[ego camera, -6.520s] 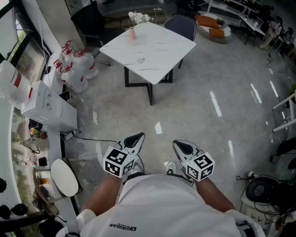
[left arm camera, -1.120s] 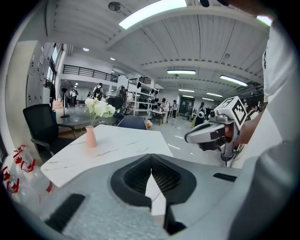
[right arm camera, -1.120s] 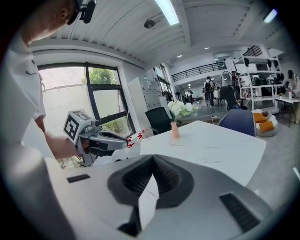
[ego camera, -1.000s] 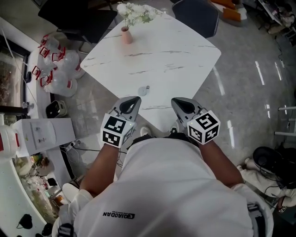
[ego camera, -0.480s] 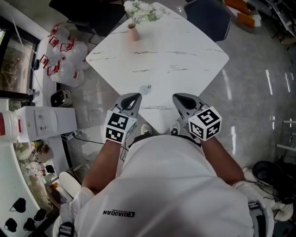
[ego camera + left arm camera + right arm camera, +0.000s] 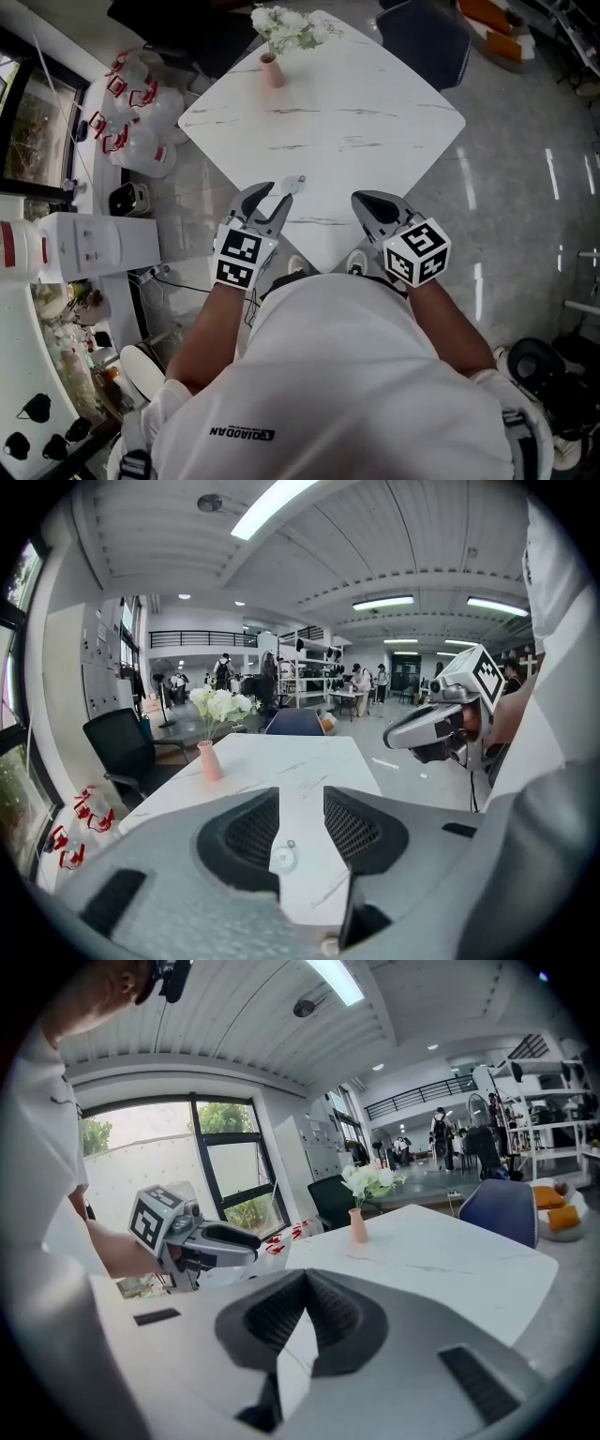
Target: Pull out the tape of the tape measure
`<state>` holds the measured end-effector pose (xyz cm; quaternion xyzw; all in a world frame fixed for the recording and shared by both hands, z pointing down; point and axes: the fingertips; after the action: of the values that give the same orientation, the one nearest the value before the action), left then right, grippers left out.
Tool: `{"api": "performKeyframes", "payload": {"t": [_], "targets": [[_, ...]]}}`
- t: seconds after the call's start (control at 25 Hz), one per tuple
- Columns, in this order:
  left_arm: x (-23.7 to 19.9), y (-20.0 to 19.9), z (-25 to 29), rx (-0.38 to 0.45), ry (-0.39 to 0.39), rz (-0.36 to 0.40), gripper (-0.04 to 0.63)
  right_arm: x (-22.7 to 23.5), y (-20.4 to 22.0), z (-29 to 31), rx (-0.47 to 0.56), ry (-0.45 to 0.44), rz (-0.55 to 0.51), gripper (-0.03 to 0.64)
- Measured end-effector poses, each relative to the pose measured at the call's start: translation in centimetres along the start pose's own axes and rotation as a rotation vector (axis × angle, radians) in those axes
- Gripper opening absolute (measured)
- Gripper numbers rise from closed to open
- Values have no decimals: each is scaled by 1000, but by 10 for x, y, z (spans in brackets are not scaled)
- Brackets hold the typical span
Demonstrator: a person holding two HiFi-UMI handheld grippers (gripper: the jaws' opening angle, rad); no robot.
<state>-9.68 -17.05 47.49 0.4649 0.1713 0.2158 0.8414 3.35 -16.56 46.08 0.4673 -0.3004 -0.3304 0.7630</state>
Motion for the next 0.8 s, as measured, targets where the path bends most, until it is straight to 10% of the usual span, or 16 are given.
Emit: {"api": "performKeyframes", "payload": {"t": [0.48,0.8], "targets": [[2,-1,9,-6,31,80,189,3,2,-1,6,-2,1,6],[-11,51,44,-181,71,170,187,6,13,0,-17,6,17,6]]}}
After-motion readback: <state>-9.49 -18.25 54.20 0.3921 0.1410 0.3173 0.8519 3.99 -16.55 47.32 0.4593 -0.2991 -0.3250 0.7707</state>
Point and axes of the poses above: the fingertips, and each gripper's own axes: z forward along the fingers, x to its right, y out of its underside, and after that the axes turned 8 degrees about -z, right-handed
